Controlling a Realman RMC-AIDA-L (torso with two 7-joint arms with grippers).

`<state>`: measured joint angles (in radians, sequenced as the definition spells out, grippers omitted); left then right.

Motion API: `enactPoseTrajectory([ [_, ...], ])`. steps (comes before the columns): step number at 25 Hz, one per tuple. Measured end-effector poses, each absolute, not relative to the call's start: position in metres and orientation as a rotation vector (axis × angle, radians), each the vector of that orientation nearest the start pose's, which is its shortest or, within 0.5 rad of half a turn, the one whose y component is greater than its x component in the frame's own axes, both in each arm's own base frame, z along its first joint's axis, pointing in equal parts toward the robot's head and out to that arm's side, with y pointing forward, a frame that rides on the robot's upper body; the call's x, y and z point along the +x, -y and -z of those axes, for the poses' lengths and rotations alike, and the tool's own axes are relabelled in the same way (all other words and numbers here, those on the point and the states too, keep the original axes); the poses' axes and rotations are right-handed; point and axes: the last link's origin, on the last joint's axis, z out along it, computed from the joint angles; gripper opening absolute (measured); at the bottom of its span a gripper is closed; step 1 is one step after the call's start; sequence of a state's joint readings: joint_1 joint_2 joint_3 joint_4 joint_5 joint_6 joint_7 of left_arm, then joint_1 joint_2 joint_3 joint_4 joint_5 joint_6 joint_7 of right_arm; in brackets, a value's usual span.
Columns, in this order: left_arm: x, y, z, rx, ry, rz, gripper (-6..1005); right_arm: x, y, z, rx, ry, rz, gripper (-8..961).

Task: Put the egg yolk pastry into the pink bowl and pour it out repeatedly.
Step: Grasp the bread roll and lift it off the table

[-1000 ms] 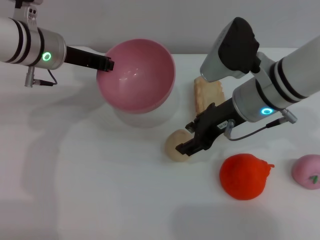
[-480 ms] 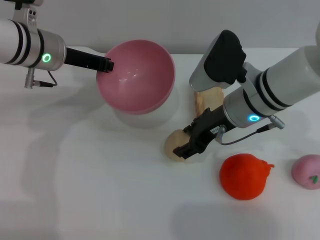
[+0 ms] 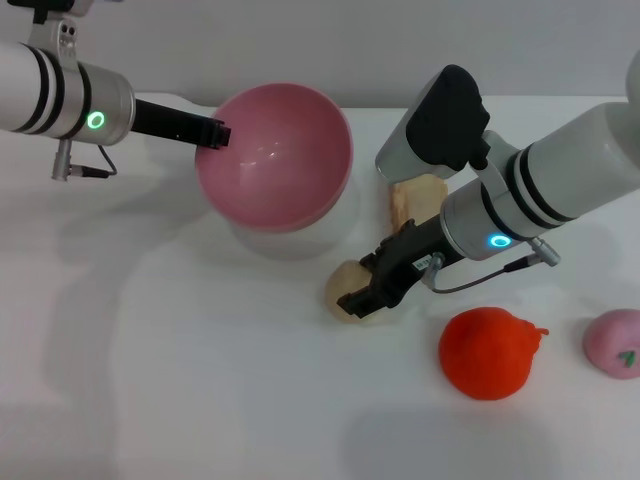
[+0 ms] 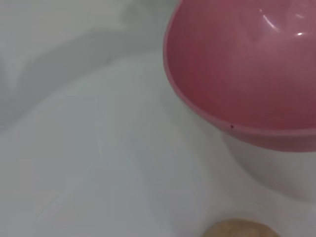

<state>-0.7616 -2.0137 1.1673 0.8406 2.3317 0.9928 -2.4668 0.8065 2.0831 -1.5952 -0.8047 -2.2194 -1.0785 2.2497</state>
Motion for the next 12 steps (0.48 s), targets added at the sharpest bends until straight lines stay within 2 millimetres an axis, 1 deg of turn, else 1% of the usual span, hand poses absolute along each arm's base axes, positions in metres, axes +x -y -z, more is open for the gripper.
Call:
enactPoseTrajectory([
  [7, -0.2077, -0.4416, -0.0052, -2.309, 1.124, 0.094, 43, 0.1667, -0.3800, 0.0963, -2.842, -0.647, 0.276, 548],
  [12, -0.2079, -0.4409, -0.0043, -2.311, 1.127, 0.094, 43, 0.1682, -0.3796, 0.0956, -2.842, -0.648, 0.278, 478],
])
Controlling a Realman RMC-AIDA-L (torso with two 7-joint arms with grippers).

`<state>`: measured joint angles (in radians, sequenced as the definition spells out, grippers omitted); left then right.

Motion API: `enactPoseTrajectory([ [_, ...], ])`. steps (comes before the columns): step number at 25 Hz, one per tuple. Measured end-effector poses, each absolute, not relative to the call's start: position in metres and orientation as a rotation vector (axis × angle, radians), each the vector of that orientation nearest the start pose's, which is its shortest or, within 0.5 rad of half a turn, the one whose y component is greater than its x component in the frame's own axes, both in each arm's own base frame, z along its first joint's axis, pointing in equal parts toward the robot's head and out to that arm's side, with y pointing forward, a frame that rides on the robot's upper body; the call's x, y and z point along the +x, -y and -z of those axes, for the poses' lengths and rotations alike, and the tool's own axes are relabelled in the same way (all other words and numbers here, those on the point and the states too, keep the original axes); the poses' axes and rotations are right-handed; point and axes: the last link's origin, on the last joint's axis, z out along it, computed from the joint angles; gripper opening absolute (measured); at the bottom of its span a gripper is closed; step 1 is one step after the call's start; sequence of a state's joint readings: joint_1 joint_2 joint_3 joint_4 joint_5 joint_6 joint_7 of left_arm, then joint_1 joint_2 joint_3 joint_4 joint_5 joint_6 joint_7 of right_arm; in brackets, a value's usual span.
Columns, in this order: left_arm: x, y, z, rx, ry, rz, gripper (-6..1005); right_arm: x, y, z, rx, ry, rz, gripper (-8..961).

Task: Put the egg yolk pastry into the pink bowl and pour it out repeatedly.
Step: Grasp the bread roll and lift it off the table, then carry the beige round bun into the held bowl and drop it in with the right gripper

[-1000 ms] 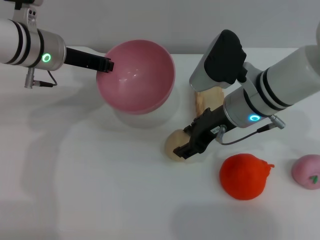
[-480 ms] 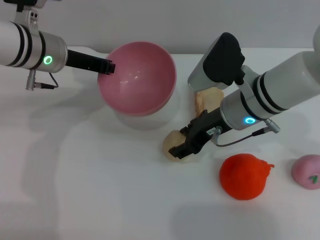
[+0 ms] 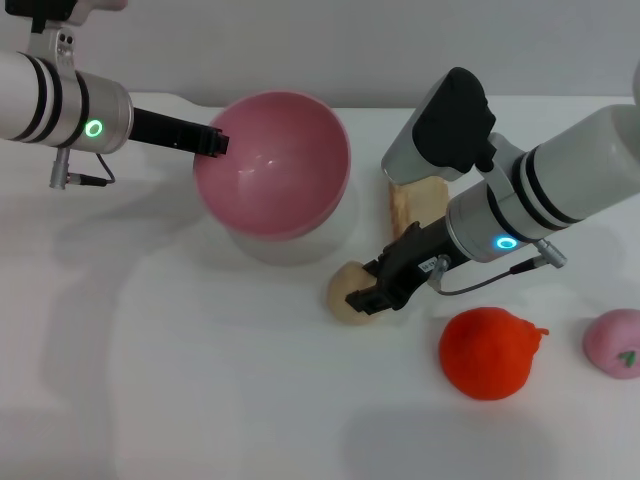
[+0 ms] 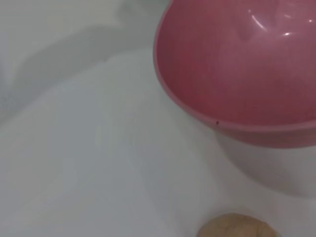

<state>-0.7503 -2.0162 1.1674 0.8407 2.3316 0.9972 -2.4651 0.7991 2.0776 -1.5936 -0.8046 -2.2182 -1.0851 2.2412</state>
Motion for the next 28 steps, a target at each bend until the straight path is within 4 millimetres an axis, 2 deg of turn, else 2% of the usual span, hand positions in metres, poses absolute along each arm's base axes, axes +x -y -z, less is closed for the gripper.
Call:
enactPoseTrajectory([
  [10, -0.209, -0.439, -0.003, -2.317, 1.131, 0.089, 43, 0.166, -0.378, 0.093, -2.859, -0.643, 0.285, 416],
  [15, -0.209, -0.439, -0.003, -2.316, 1.131, 0.091, 43, 0.152, -0.374, 0.082, -2.906, -0.606, 0.254, 394],
  [17, -0.209, -0.440, -0.004, -2.311, 1.130, 0.092, 43, 0.140, -0.370, 0.071, -2.938, -0.575, 0.214, 385],
  [21, -0.210, -0.440, -0.004, -2.310, 1.130, 0.092, 43, 0.104, -0.357, 0.035, -3.007, -0.457, 0.067, 321],
  [25, -0.210, -0.440, -0.006, -2.307, 1.128, 0.091, 43, 0.065, -0.336, -0.006, -3.068, -0.279, -0.157, 289],
  [28, -0.210, -0.440, -0.005, -2.310, 1.130, 0.090, 43, 0.045, -0.326, -0.037, -3.033, -0.141, -0.344, 264],
])
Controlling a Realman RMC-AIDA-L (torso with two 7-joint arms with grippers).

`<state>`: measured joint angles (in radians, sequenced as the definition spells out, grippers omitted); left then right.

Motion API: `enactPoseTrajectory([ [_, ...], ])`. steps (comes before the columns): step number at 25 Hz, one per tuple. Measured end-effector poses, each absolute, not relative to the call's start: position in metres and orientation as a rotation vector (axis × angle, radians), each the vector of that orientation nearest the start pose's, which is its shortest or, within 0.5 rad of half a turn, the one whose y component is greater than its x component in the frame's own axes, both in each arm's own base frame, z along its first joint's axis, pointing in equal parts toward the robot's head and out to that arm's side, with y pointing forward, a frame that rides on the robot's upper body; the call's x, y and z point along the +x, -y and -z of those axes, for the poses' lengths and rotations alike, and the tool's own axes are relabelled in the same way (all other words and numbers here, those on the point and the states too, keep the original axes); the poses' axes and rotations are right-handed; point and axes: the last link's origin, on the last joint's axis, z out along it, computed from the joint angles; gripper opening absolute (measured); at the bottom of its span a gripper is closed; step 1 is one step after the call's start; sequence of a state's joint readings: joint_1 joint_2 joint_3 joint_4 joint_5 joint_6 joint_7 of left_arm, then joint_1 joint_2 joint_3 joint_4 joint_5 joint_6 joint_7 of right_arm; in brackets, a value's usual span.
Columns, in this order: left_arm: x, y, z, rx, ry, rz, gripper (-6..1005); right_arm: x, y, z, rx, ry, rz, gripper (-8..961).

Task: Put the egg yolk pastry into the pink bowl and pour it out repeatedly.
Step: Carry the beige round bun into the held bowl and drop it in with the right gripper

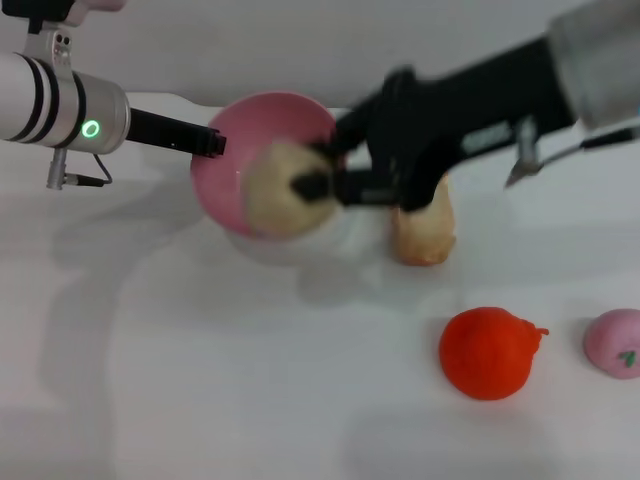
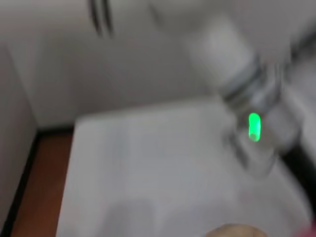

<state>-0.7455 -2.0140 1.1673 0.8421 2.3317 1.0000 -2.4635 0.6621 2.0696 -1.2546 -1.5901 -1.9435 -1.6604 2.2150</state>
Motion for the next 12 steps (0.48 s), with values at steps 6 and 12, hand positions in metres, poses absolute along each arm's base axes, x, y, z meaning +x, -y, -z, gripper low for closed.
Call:
enactPoseTrajectory([
  [6, -0.208, -0.437, -0.001, -2.336, 1.142, 0.083, 43, 0.041, -0.342, -0.050, -2.867, -0.067, -0.522, 209],
  [12, -0.201, -0.435, 0.002, -2.361, 1.136, 0.088, 43, 0.061, -0.374, -0.023, -2.770, -0.130, -0.533, 210],
])
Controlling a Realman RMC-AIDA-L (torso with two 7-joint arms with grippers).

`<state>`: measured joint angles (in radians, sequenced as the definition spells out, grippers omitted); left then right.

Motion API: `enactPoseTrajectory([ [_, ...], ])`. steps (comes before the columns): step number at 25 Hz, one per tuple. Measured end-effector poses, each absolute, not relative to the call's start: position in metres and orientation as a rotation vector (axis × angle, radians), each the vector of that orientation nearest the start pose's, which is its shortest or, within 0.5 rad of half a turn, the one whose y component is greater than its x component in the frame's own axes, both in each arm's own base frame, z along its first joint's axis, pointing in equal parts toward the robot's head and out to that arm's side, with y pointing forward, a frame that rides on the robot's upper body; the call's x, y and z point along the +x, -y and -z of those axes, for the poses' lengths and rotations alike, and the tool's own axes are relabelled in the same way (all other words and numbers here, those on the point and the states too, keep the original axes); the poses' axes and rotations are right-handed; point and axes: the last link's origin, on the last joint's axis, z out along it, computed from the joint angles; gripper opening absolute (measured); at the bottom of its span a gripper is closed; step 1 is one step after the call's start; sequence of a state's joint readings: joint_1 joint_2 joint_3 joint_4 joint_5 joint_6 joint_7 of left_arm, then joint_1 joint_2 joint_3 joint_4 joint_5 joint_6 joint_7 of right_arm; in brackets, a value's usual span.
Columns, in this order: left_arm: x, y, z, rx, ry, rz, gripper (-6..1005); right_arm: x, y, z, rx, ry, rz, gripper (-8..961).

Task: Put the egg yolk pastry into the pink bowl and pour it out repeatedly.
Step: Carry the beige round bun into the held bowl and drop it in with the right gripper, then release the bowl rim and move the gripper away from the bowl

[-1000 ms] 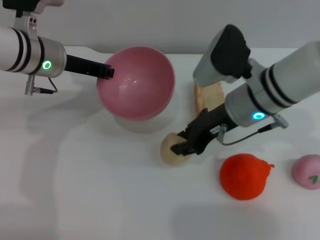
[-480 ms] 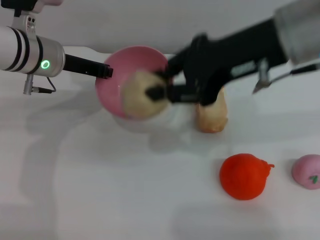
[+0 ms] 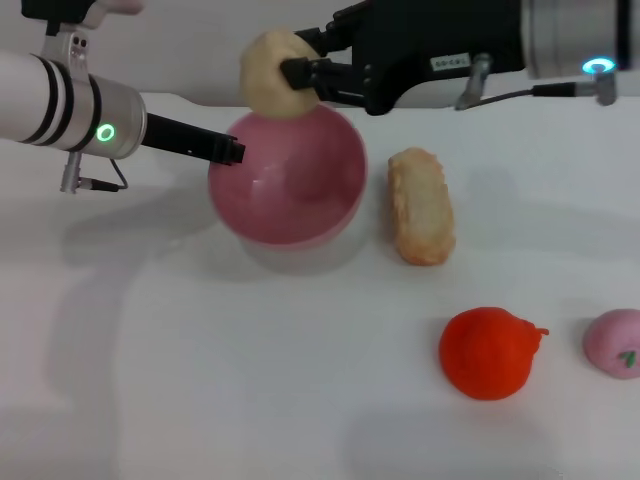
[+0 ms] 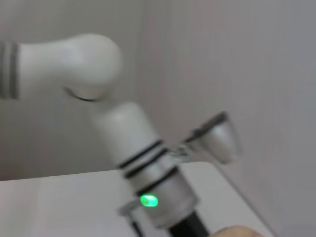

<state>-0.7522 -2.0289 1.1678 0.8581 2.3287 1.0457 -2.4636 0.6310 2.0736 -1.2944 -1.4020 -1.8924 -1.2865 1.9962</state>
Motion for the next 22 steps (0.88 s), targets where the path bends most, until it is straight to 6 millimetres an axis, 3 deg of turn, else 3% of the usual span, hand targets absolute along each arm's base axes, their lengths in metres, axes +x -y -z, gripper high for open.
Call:
enactPoseTrajectory([
  [6, -0.198, -0.434, 0.005, -2.375, 1.128, 0.082, 43, 0.069, -0.390, -0.006, -2.700, -0.183, -0.526, 223],
  [12, -0.197, -0.434, 0.005, -2.376, 1.125, 0.081, 43, 0.070, -0.391, -0.007, -2.678, -0.189, -0.540, 453],
  [15, -0.198, -0.433, 0.005, -2.385, 1.131, 0.072, 43, 0.074, -0.389, -0.013, -2.657, -0.189, -0.600, 528],
  [22, -0.200, -0.430, -0.004, -2.403, 1.154, 0.040, 43, 0.106, -0.381, -0.050, -2.436, -0.103, -0.930, 522],
])
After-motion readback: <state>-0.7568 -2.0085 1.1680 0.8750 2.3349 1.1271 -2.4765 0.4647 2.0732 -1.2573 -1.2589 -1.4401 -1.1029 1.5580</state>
